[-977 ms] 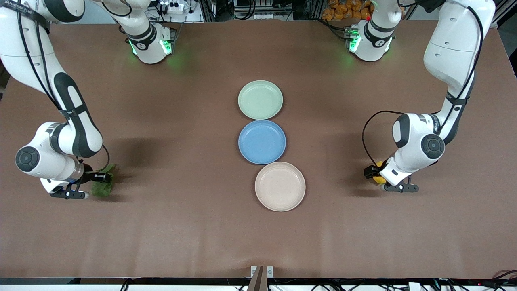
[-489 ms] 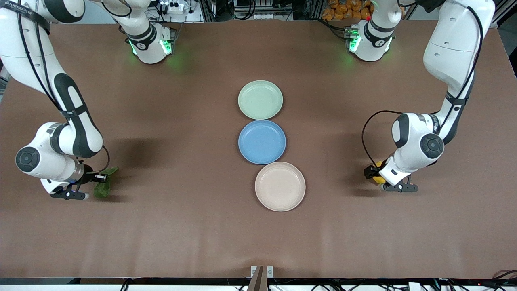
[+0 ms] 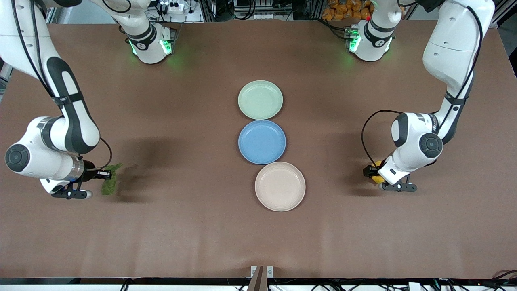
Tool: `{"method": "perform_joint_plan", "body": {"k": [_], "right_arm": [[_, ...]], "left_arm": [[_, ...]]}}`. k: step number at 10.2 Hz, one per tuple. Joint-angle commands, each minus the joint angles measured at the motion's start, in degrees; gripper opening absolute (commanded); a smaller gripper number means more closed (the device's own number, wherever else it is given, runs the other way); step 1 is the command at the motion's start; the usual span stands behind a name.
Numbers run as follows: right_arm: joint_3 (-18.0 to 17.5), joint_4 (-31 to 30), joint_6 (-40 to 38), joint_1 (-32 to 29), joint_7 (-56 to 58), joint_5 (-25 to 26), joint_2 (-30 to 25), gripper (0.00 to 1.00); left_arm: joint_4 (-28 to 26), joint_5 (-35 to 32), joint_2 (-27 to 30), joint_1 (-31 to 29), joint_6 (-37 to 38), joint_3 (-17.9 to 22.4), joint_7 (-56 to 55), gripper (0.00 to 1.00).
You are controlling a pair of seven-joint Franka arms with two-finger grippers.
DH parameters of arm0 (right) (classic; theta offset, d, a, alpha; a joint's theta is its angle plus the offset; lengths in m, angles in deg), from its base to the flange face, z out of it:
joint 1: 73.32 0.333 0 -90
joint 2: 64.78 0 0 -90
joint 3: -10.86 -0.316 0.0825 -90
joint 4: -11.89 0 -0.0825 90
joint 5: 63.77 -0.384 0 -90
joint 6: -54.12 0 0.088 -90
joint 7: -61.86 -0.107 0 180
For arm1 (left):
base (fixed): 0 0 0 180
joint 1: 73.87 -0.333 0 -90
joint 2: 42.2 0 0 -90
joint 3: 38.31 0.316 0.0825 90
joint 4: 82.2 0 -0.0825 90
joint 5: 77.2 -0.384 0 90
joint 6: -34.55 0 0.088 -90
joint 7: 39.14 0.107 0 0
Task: Place lemon and lettuce in plates
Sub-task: 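Close the right gripper on the lettuce while the left gripper grasps the lemon, then carry the lettuce toward the green plate while the left gripper carries the lemon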
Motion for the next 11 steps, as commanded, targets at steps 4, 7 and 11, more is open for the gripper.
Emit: {"method": "perform_joint_plan", "body": {"k": [4,7,11], "right_arm": [[-1.61,-4.71,-1.65,11.89,-20.86,-1.15,-7.79,0.00],[-1.53,-4.63,-3.68,21.02,-34.74,-1.07,-9.47,0.00],[-1.53,-4.54,-4.11,31.40,-50.22,-0.98,-9.39,0.00]], "left_arm": [[3.79,-0.66,9.67,2.57,14.48,-0.03,0.24,0.36],[6.86,-0.31,12.23,6.43,15.38,-0.82,-3.79,0.35],[15.21,3.12,8.99,9.78,15.47,-5.74,-15.63,0.35]]}}
